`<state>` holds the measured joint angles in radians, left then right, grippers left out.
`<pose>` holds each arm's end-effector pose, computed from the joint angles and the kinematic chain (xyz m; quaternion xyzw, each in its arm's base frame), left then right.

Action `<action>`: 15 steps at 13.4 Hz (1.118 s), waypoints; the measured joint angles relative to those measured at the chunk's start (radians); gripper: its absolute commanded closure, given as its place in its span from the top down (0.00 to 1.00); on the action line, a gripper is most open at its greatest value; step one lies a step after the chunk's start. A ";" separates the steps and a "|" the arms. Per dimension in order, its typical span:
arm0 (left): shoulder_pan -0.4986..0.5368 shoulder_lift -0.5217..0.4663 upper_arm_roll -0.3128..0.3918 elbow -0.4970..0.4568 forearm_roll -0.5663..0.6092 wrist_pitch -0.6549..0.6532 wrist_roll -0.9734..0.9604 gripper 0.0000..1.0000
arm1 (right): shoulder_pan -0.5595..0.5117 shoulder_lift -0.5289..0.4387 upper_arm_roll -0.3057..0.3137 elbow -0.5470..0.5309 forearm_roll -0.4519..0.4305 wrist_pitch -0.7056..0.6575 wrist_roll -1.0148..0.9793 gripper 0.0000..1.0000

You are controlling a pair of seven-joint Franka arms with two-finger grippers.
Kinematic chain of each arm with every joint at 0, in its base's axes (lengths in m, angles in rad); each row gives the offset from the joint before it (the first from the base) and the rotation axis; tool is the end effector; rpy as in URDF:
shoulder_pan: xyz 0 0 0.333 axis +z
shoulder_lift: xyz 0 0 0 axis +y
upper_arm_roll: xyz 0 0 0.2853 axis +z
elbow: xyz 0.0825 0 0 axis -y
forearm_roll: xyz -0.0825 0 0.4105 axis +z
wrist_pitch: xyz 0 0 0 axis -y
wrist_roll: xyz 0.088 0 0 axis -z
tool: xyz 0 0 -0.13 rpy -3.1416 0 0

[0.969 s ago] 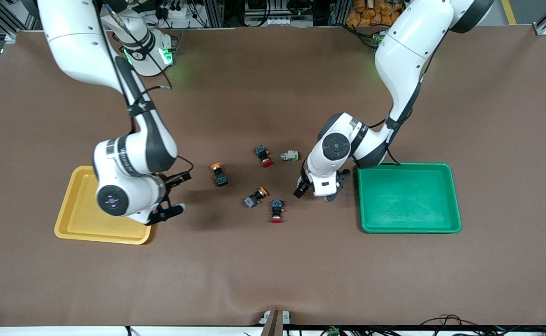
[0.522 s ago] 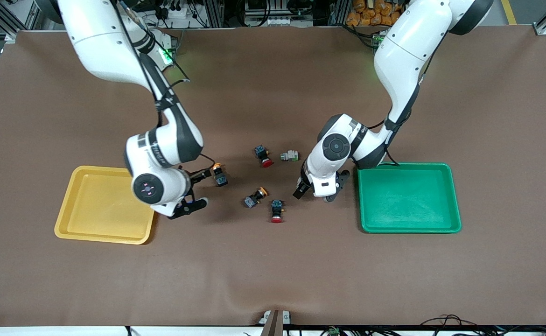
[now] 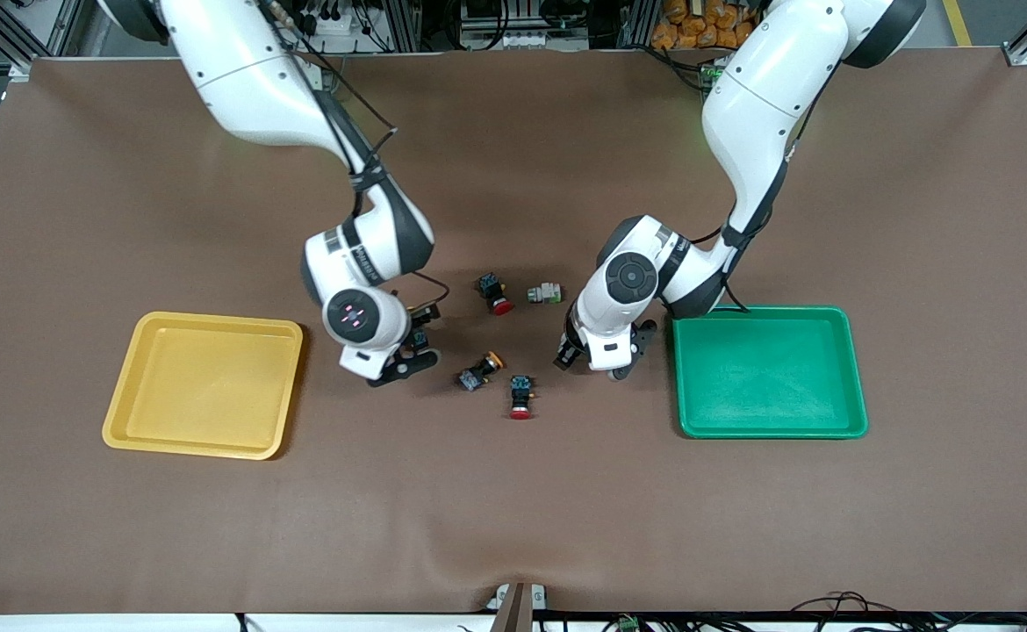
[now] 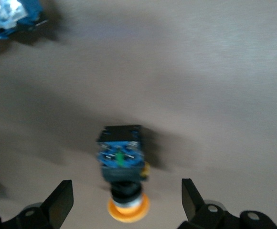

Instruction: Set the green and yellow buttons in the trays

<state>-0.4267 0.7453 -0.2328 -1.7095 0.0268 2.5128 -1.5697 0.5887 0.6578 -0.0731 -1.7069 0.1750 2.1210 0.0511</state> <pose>0.5389 -0.4109 0.1089 0.8854 0.4581 -0.0450 0.0651 0.5520 0.3265 0.1273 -0.9754 -0.1798 0.1275 0.0102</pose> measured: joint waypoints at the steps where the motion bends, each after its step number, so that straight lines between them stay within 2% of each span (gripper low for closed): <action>1: 0.000 0.000 0.000 0.000 0.000 0.000 0.005 0.00 | 0.014 0.000 0.000 -0.029 0.000 0.043 0.006 1.00; 3: 0.006 -0.006 0.004 0.010 0.001 -0.010 0.052 0.00 | 0.030 0.000 0.000 -0.074 0.012 0.092 0.009 1.00; 4: 0.021 -0.021 0.007 0.019 0.002 -0.046 0.100 0.00 | 0.034 0.000 0.000 -0.082 0.023 0.100 0.009 0.94; 5: 0.046 -0.046 0.008 0.029 0.002 -0.098 0.163 0.00 | 0.036 0.000 0.000 -0.084 0.027 0.103 0.009 0.49; 6: 0.078 -0.077 0.009 0.033 0.002 -0.144 0.228 0.00 | 0.036 -0.001 -0.001 -0.084 0.030 0.106 0.010 0.19; 7: 0.111 -0.106 0.009 0.034 0.002 -0.186 0.291 0.00 | 0.036 -0.002 -0.002 -0.084 0.034 0.114 0.016 0.00; 13: 0.292 -0.174 0.015 0.031 0.002 -0.339 0.709 0.00 | 0.032 -0.050 -0.018 -0.084 0.036 0.125 0.105 0.00; 15: 0.353 -0.179 0.018 0.027 0.006 -0.357 0.845 0.00 | 0.001 -0.080 -0.030 -0.084 0.037 0.124 0.107 0.00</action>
<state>-0.0735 0.5663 -0.2144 -1.6821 0.0327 2.1556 -0.7251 0.5894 0.5778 -0.1030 -1.7909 0.2116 2.2449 0.1585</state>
